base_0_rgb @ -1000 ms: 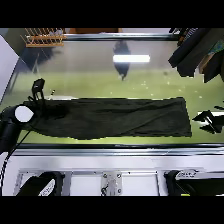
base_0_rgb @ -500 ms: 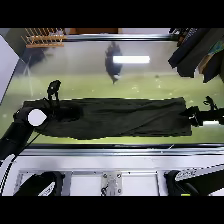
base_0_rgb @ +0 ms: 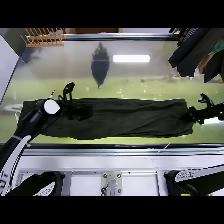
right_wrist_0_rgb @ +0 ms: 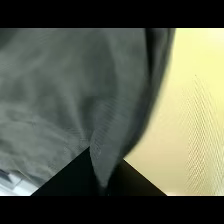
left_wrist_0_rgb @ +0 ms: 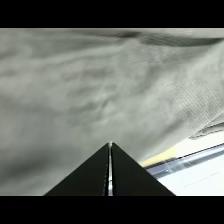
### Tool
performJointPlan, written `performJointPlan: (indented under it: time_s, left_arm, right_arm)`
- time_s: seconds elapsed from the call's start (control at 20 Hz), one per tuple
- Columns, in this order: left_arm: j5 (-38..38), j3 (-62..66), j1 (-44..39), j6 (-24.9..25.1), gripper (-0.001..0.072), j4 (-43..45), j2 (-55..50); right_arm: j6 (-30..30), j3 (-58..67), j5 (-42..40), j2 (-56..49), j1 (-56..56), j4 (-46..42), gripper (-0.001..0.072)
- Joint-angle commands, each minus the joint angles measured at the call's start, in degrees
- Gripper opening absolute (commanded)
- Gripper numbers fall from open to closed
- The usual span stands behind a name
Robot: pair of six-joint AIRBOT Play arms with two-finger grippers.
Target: Fold the clothes and pants, and hang the long-sleeved shirts on hangers.
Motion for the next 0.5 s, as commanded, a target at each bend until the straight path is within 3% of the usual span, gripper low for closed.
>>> performJointPlan:
  time_s: [0.0,0.25,0.45]
  left_arm:
    - [0.5,7.8,-3.9,5.1,0.0014,-2.9,-10.8]
    - [0.8,25.3,-13.6,6.6,0.0014,-2.9,-30.1]
    - [0.9,37.4,-20.0,7.6,0.0015,-2.9,-40.7]
  right_arm:
    - [5.7,3.3,3.7,8.3,1.4,-4.7,0.0025]
    - [13.6,9.3,9.3,19.9,9.7,-6.8,0.0025]
    - [20.9,13.2,11.9,25.4,21.3,-13.7,0.0025]
